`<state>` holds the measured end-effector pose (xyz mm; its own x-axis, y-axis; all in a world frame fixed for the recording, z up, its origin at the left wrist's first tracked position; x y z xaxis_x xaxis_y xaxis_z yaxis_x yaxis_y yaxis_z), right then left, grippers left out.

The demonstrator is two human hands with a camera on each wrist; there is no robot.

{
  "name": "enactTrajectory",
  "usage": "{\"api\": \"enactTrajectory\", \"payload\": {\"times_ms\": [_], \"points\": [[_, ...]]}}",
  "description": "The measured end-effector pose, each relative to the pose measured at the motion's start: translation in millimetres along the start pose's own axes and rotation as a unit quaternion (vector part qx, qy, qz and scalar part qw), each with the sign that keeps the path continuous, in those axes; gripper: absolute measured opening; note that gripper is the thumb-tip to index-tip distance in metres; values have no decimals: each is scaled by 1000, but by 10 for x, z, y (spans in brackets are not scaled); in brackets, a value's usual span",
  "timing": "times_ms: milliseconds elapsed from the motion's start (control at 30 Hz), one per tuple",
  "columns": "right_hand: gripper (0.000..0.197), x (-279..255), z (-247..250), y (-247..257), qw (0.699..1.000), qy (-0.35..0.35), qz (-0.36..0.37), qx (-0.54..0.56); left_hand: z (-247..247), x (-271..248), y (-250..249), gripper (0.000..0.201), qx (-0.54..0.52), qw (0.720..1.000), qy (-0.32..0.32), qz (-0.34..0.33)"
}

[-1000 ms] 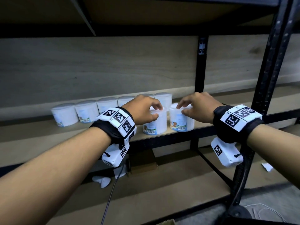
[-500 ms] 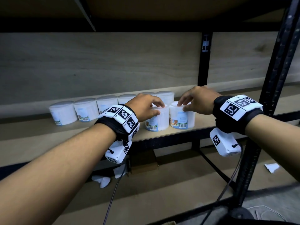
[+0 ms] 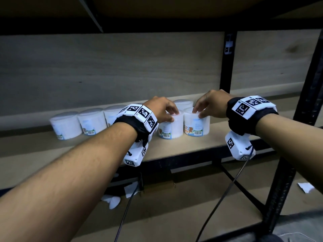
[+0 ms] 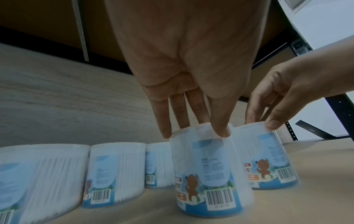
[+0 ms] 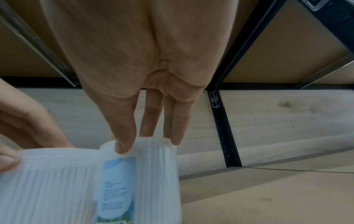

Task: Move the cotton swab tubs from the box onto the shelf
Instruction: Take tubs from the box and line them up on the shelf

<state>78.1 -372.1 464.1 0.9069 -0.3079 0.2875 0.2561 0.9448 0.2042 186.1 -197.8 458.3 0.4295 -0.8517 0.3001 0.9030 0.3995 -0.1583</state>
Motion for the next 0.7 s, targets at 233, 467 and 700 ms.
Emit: {"api": "enactTrajectory", "payload": {"times_ms": [233, 467, 700], "points": [[21, 160, -69, -45, 1000, -8, 1, 23, -28, 160, 129, 34, -4, 1000, 4, 0], [22, 230, -119, -58, 1000, -16, 7, 20, -49, 236, 190, 34, -3, 1000, 16, 0], [22, 256, -193, -93, 999, -37, 1, 23, -125, 195, 247, 43, -19, 999, 15, 25]]}}
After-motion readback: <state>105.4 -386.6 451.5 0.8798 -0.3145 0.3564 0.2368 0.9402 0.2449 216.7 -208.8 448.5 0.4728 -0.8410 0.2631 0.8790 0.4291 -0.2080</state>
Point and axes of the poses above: each hand's wrist, its own x-axis towards the middle knuckle, its own z-axis out of the back of the hand, y = z × x, the point moved 3 cm from there along x, towards the middle knuckle, and after that the axes turned 3 degrees about -z, right-handed, at the moved point
